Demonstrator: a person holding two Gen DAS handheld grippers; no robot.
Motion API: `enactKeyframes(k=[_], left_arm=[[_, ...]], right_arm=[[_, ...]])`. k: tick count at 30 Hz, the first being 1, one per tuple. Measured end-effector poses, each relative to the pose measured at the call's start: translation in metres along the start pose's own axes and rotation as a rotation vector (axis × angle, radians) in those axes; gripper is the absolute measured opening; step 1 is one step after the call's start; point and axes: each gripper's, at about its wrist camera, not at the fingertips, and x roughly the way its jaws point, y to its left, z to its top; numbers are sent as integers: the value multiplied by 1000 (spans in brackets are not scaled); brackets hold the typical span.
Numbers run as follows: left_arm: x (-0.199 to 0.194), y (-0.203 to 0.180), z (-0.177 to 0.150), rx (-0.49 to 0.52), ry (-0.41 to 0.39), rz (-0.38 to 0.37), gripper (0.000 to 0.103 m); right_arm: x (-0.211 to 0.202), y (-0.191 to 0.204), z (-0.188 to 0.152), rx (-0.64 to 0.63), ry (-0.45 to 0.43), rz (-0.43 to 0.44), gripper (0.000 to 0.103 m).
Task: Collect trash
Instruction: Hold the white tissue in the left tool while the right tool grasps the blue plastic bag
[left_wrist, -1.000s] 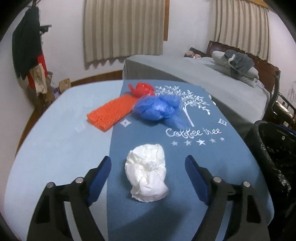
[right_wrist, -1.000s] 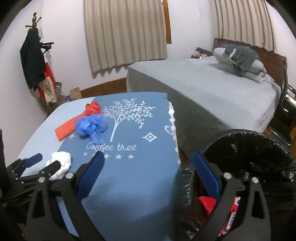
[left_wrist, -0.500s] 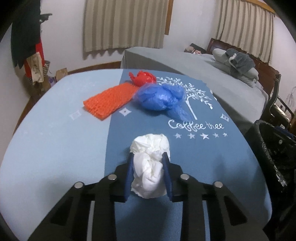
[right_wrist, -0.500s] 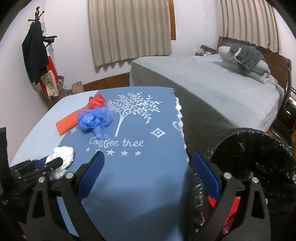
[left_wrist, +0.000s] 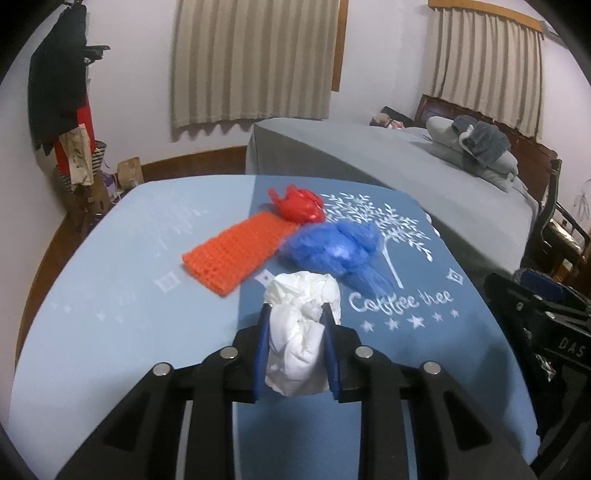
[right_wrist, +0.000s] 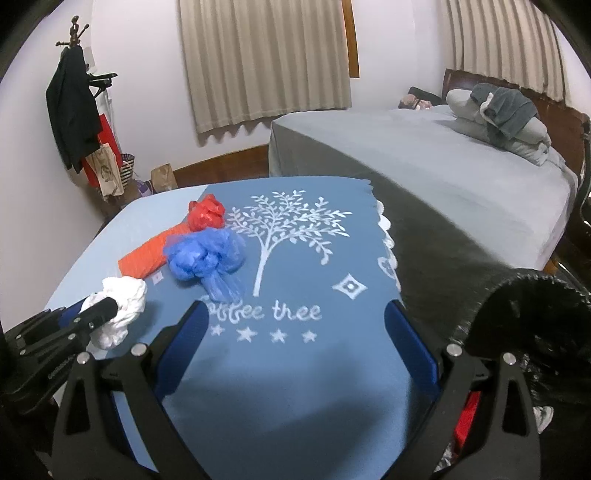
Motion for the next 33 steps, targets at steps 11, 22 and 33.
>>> enactKeyframes(k=[11,22,33], left_arm=[[7,18,21,-1,-10,40,26],[15,45,32,-38,-29,88,26],[33,82,34,-81,-7,134,26]], right_arm=[[38,20,27,-15,7,17,93],[97,56,46,-79,84,35,93],[131,91,44,-131,146,51,93]])
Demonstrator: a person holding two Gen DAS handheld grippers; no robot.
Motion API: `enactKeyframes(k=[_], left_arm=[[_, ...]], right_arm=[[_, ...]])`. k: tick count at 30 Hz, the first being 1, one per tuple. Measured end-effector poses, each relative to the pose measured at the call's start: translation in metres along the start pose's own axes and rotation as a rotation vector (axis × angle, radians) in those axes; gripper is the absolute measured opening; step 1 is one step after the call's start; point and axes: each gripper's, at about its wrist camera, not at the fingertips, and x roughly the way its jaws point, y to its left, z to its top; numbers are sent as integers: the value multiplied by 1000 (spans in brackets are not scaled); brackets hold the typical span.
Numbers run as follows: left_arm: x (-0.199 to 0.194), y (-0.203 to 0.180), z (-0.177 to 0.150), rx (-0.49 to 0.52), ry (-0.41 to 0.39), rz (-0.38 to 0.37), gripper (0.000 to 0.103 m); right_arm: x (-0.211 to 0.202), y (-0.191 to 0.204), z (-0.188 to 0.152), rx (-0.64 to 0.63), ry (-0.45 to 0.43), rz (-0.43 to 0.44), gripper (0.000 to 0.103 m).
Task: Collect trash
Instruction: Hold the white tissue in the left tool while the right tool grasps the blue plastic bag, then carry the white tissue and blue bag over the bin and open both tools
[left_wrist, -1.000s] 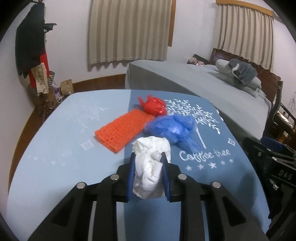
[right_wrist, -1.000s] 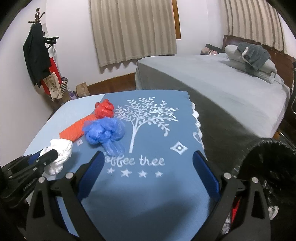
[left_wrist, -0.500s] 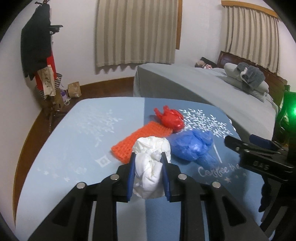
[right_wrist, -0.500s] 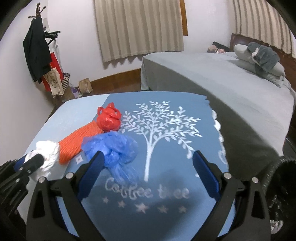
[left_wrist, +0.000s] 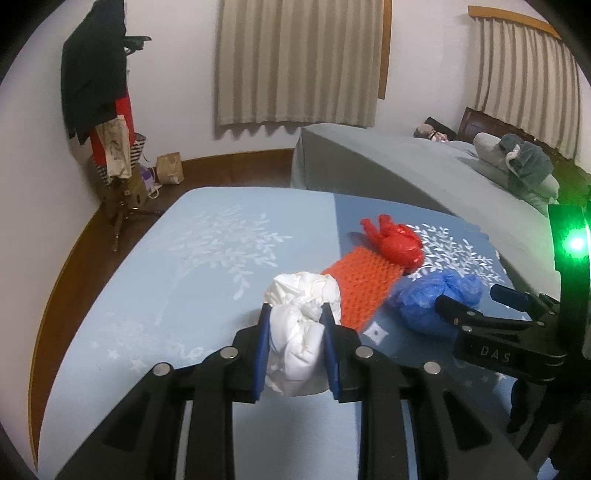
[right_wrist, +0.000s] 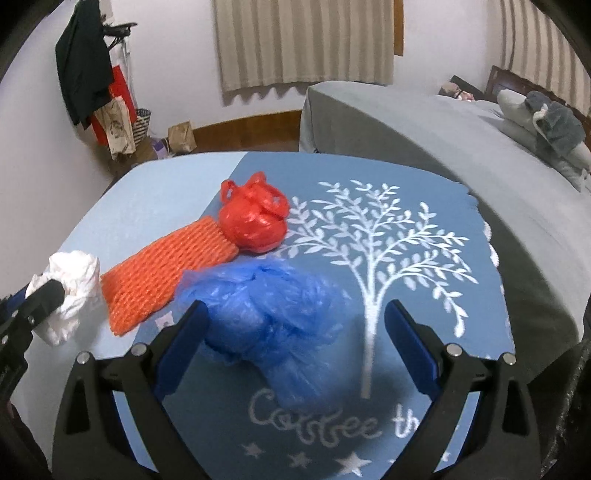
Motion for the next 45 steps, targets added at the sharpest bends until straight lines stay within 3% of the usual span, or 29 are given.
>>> enactKeyframes(k=[6,10,11,13,22,33,45], left_arm=[[3,4,-2,-17,8,2,26],[2,3,-4,-15,12,4,26],[2,3,-4,-17,14,4,26],[1,3,-5,-17,17,2,26],[-12,-16,-5,10,3,-28,26],[-43,-73,-3,74,-28,-109,26],[-77,-132,-5,133,-34,-190,26]], right_arm=[[7,17,5,-36,28,72,91],[6,31,5,-77,62,193,43],[3,34,5,-91,61,196,36],[-4,38,5,-117,53,177,32],[-63,13,-2,-111,-35,85,31],[-127,-50,-19,5,-85,7,31],[-183,-94,-46,61,-122,-56,31]])
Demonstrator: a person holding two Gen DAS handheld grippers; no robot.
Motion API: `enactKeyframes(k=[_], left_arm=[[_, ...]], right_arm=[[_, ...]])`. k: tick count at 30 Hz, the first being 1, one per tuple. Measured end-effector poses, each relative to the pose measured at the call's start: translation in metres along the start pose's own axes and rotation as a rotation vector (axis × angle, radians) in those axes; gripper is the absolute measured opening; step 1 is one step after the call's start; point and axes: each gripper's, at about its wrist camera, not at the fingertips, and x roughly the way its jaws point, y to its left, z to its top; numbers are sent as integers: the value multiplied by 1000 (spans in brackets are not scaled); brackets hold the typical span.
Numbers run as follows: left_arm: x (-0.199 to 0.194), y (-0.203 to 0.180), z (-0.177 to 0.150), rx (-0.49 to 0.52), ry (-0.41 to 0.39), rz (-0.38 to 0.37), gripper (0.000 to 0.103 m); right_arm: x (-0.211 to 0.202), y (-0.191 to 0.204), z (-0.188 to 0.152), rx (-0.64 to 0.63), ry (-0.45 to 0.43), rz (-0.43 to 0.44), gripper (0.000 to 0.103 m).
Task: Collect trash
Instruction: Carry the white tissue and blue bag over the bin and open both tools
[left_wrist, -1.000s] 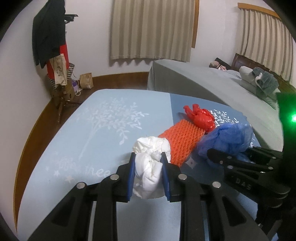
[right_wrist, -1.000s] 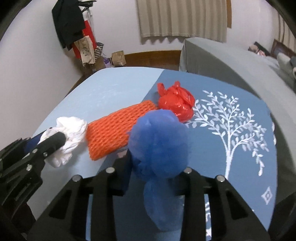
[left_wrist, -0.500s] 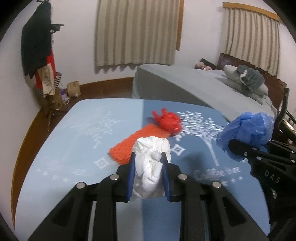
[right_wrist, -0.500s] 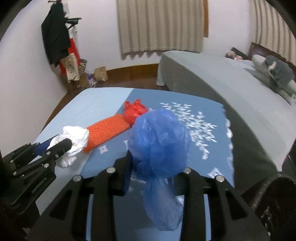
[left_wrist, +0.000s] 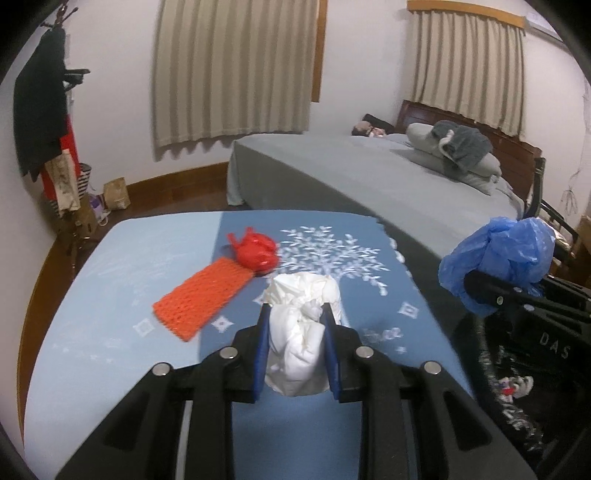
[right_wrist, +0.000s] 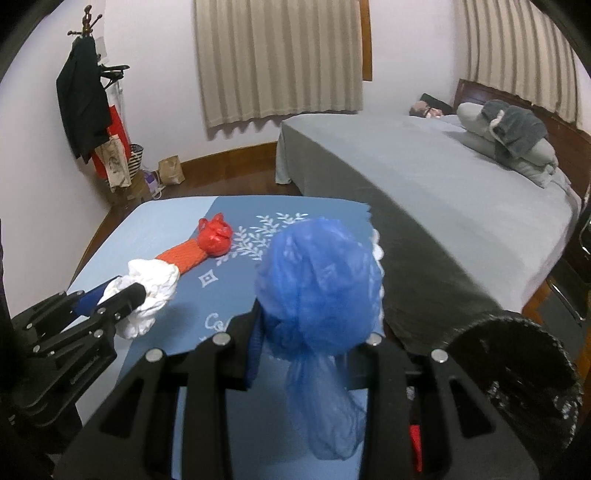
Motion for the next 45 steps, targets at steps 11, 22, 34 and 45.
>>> enactKeyframes(k=[11,22,34,45], left_arm=[[-20,-47,3,48,-18,-65,26],[-34,-96,0,114,-24,-127,26],[-40,-150,-5,191,-30,-214,26],[-45,-175,-7,230,-32,-254,26]], right_arm=[[-51,-35,-17,44,-27,-46,31],[-95,-73,-35,91,-56,-108,31],[-121,-118,-55,158,-72,-180,31],[-134,-133,-65,184,-80,-215,31]])
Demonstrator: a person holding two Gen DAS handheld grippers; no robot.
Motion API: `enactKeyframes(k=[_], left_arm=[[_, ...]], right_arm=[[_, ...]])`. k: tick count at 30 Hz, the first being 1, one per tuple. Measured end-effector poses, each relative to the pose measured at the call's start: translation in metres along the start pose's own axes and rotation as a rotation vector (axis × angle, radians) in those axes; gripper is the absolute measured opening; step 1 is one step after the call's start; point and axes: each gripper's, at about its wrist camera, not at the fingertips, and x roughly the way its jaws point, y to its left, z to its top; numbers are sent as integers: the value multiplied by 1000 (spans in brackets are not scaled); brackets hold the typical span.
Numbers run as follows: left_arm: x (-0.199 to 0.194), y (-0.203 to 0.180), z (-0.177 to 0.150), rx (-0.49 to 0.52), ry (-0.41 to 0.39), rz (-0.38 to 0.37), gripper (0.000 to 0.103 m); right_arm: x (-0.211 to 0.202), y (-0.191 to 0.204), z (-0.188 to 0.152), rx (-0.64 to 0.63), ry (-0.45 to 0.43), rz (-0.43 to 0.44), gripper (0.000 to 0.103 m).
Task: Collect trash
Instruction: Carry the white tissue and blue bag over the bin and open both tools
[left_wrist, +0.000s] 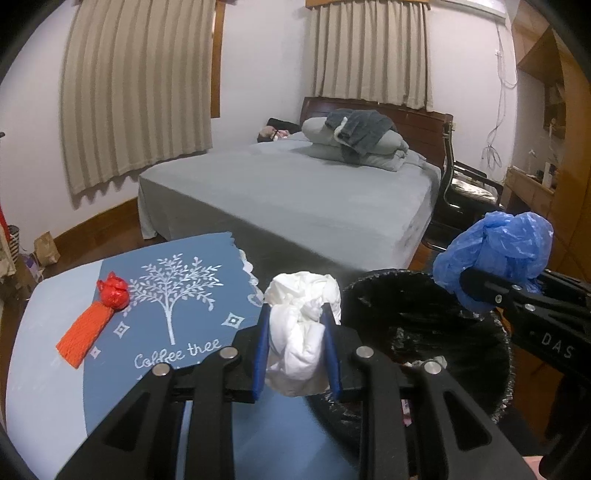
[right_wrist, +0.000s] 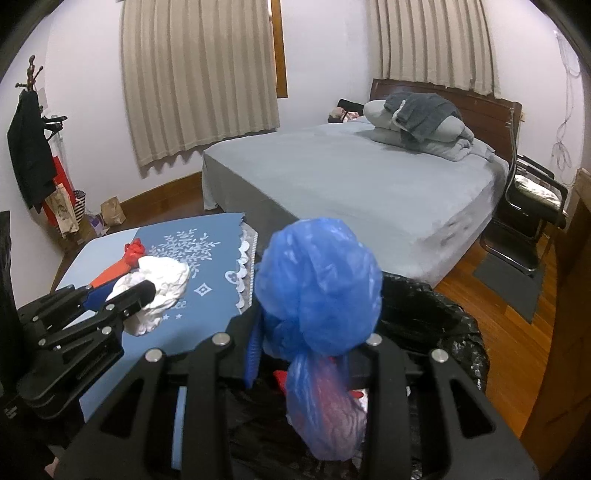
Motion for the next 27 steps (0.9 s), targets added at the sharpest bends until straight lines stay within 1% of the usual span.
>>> enactKeyframes(k=[5,10,19,27], left_arm=[[4,-5,3,9,4,-17,26],[10,-19,5,32,2,-45,26],[34,-58,5,73,13,-128,27],[58,-83,2,95,36,-191,27]], right_arm=[[-5,-3,-2,6,-6,-14,31],[-7,-15,-8,23,-1,-37,31],[-6,-46,-20,68,20,-99,31],[3,-72,-33,109,43,-145,31]])
